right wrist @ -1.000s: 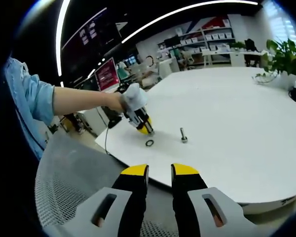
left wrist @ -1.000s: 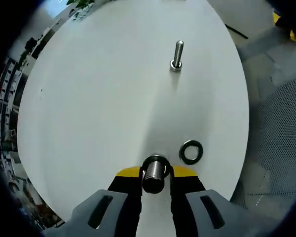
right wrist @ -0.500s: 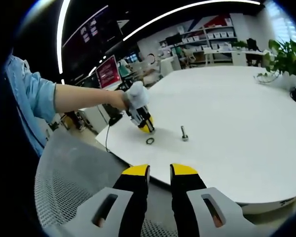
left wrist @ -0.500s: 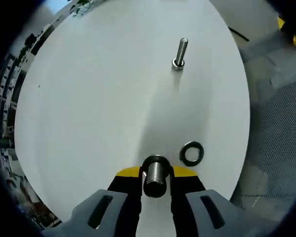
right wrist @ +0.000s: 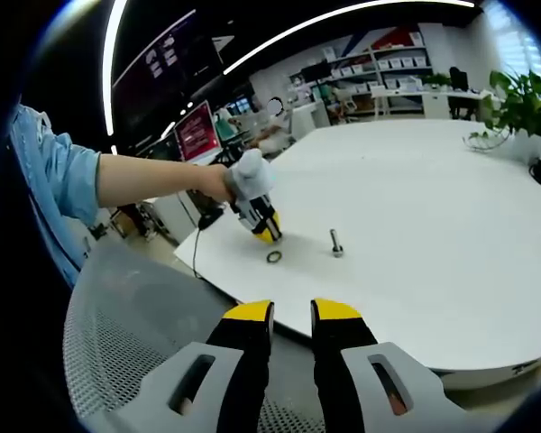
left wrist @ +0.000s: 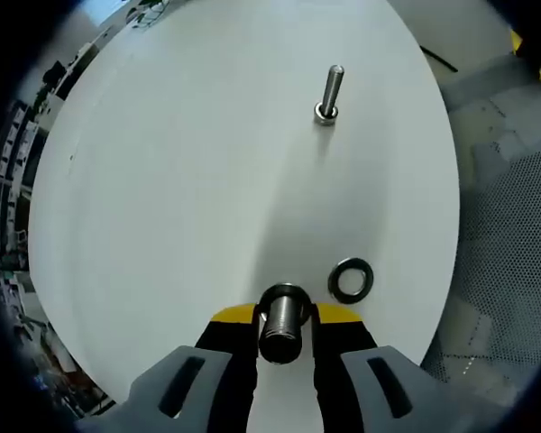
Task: Place the washer onto the threaded stud by aligning its center hole with the stud, sliding it down to the base, and recovering from edge contact or off-axis alignment until the washer reaches the visible bottom stop.
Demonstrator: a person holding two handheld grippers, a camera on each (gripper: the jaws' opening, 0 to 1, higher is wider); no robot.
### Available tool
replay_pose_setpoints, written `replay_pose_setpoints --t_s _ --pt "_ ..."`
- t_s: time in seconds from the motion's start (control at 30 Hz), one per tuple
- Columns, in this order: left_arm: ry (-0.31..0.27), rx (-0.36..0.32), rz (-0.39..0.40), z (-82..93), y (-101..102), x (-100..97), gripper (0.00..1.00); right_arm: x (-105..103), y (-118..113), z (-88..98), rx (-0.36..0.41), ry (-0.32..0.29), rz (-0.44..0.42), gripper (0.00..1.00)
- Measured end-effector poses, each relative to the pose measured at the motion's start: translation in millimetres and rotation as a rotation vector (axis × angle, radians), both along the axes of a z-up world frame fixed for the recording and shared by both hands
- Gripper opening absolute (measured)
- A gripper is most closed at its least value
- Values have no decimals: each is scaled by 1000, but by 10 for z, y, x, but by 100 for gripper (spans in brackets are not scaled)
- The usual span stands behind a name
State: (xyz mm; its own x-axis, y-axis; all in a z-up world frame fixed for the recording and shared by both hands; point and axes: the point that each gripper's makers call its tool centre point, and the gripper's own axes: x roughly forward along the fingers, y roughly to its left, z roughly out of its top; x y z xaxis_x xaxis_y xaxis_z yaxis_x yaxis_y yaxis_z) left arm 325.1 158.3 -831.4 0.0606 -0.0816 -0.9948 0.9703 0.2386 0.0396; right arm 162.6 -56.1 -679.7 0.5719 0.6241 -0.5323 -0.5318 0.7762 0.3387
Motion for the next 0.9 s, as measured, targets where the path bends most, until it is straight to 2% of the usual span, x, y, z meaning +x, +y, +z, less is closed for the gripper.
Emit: replay_pose_setpoints --t_s 0.03,0.07,0.17,0.37,0.63,0.7,0.8,0.9 --pt "-2 31 -20 -47 47 -16 21 0 0 1 1 0 0 19" --pt "7 53 -71 -103 74 -67 21 -1 1 1 1 0 0 19" --pt "-17 20 -30 -73 23 -53 21 5 -7 7 5 -2 -8 19" --pt "-19 4 -37 -76 28 -56 21 0 -6 5 3 -1 -7 19" --pt "-21 -46 12 -71 18 -26 22 -3 0 3 3 0 -3 19" --pt "-15 -56 12 -61 32 -53 25 0 -4 5 3 -2 -6 19" --pt "-36 -67 6 -9 54 -77 39 0 -3 6 4 -2 -6 19" --pt "-44 -77 12 67 93 -79 37 0 -2 8 6 -3 -6 19"
